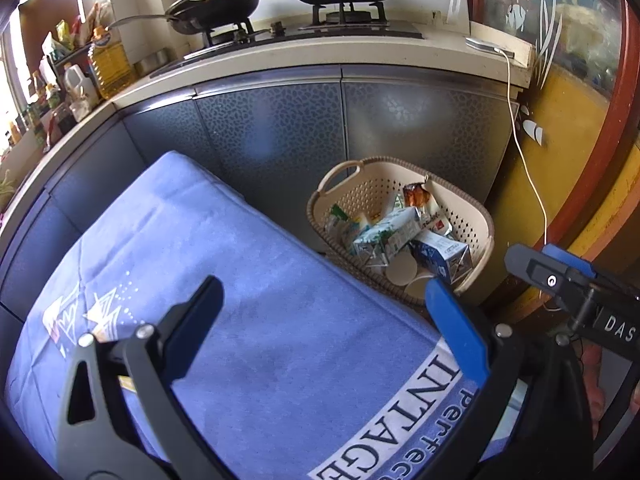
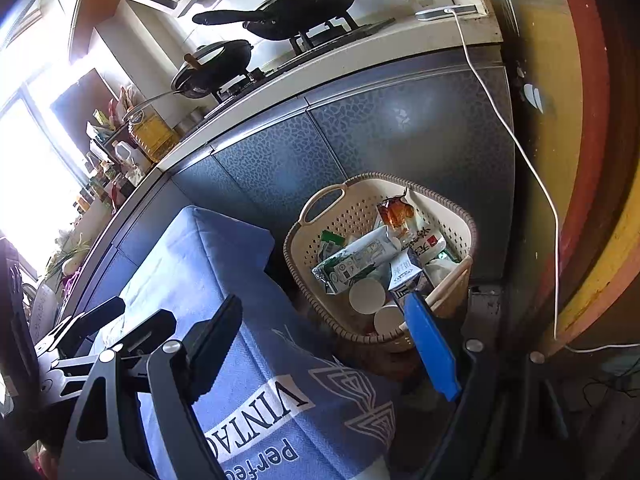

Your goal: Collect trash

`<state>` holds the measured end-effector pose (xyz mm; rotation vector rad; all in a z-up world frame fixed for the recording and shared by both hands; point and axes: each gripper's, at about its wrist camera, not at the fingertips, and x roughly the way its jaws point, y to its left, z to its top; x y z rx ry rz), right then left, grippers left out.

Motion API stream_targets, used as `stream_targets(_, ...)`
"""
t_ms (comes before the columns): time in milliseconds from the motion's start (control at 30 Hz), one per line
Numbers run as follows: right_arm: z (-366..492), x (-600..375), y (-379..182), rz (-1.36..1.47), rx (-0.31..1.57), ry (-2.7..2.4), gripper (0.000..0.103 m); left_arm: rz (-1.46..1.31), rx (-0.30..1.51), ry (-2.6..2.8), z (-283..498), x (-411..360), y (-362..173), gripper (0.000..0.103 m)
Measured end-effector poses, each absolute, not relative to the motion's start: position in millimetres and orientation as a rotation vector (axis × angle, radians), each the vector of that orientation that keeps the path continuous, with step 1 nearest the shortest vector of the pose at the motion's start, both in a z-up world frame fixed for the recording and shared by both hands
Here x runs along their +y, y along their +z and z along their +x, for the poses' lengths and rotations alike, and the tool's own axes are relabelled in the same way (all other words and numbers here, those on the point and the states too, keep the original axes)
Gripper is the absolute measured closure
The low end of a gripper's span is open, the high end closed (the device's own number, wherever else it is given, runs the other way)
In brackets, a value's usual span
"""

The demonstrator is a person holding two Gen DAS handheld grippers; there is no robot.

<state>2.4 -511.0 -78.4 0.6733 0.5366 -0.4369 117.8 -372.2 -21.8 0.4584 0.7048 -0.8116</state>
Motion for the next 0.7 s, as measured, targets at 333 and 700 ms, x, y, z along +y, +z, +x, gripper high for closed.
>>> stream_targets(333,6.4,-508.4,-78.4,0.662,0.541,-0.439,0.02,0.436,0.705,-0.803,124.0,-366.5,-21.7,0.006)
stream_targets(700,10.1,-504.8,-78.2,0.649,0.546,-0.434,0.02,0.427,0.708,-0.791,127.5,-363.2,-22.0,0.006)
